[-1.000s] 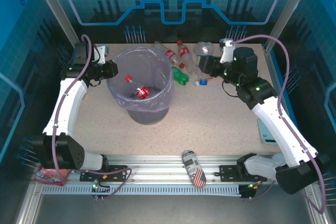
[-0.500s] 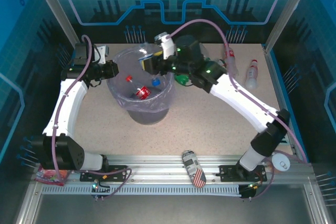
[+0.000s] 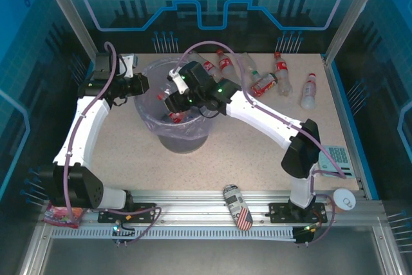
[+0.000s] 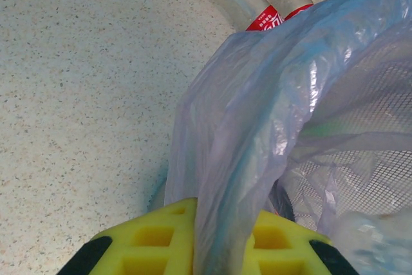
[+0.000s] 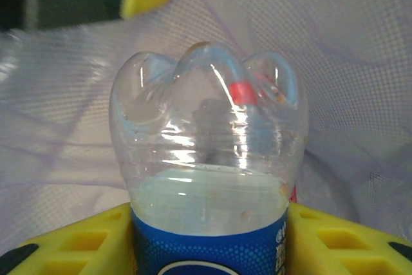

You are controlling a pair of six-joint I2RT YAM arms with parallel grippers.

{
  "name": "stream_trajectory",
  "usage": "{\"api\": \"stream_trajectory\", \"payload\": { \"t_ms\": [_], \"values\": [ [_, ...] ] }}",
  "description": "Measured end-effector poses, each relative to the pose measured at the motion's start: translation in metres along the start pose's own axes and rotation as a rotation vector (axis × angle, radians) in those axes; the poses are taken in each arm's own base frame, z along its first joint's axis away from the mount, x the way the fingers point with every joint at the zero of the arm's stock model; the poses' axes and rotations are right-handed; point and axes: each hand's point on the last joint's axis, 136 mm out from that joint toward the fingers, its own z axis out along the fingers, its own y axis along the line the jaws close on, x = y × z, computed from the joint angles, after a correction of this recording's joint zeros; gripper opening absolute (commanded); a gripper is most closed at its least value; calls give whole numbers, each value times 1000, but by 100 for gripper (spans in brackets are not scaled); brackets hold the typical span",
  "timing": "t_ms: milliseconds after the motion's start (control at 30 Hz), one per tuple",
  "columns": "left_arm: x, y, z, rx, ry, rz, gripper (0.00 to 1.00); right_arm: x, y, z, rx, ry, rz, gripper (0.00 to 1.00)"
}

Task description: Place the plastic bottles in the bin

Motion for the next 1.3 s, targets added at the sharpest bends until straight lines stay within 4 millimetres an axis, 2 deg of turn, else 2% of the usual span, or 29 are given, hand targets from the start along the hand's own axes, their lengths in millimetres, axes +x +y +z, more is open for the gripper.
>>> {"api": "stream_trajectory", "payload": {
  "t_ms": [333, 433, 600, 1133, 1300],
  "values": [
    [-1, -2, 2, 6, -3, 7, 12, 36, -17, 42, 68, 138, -5, 54],
    [-1, -3, 3, 7, -2, 8, 12, 44, -19, 49, 74, 163, -4, 62],
    [-1, -3, 3, 7, -3, 8, 12, 47, -21, 50, 86, 173, -5, 74],
    [-1, -3, 3, 7, -2, 8, 12, 50, -21, 48, 91, 188, -14, 88],
    [-1, -3, 3, 6, -2, 10, 12, 42, -18, 40, 84, 168, -28, 92]
  ]
}}
